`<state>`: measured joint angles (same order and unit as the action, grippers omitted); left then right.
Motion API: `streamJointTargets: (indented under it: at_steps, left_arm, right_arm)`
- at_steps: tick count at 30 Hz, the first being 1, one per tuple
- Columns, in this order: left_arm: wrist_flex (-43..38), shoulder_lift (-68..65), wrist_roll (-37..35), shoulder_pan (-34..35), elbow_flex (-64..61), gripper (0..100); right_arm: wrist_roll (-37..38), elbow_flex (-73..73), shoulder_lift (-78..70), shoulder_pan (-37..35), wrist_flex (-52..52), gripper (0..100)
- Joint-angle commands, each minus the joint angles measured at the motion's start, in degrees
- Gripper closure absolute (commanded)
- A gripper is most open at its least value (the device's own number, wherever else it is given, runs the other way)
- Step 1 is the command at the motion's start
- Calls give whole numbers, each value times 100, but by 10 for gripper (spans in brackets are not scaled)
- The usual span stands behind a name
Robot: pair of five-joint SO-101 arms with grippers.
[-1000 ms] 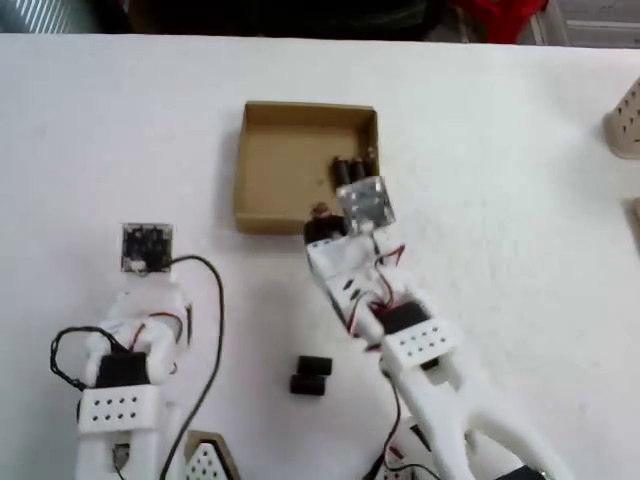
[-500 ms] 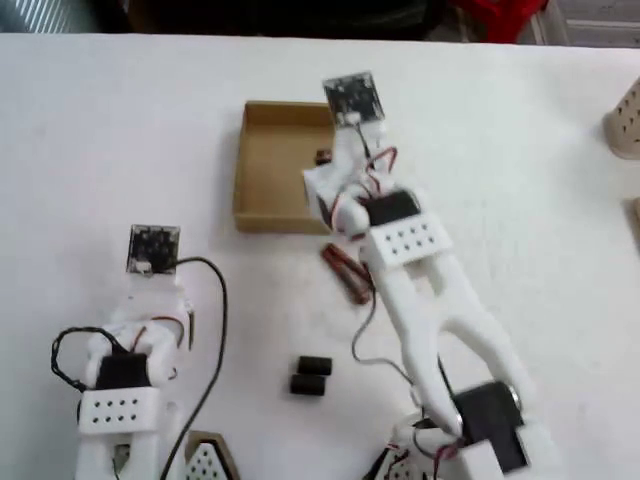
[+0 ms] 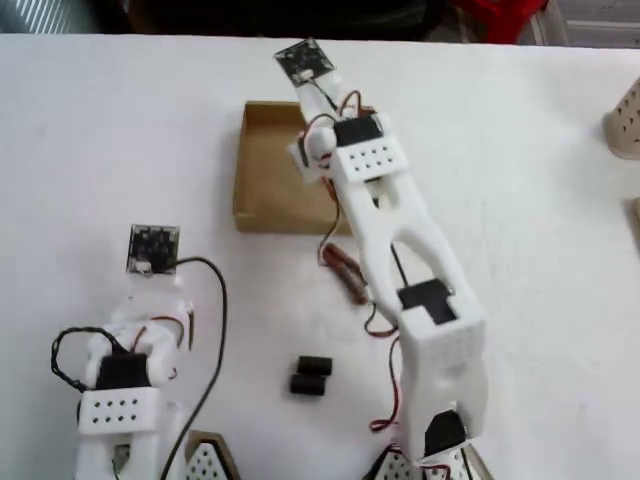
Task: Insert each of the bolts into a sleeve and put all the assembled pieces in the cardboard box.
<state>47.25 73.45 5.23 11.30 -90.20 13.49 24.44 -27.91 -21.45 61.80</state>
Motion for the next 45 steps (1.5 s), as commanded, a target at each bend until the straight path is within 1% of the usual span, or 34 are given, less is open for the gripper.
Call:
streamJointTargets:
  at_steps: [1,12,17,20,24,26,30,34,37,43,45]
  left_arm:
    - [-149,84,70,-75,229,980]
    - [-149,84,70,-75,229,980]
    - [-149,84,70,-75,229,980]
    - [-149,84,70,-75,229,980]
    - [-360,84,53,-66,141,980]
    - [-448,84,44,-66,114,980]
    - [-466,84,35,-57,114,980]
    - [-466,84,44,-57,105,980]
    - [-466,84,53,-57,105,980]
    - [-466,84,53,-48,105,980]
    - [-457,84,53,-48,105,980]
  right_arm:
    - [79,747,-374,180,4,981]
    - [79,756,-1218,233,-664,981]
    - [97,730,-1270,224,-699,977]
    - [79,712,-1279,207,-611,909]
    - [105,738,-1244,189,-242,760]
    - [105,765,-1209,198,13,726]
    - [105,826,-848,207,523,759]
    - [105,826,-110,198,1244,795]
    - [105,809,532,189,1895,800]
    - [114,774,1499,189,2870,800]
    - [290,774,1815,110,3363,800]
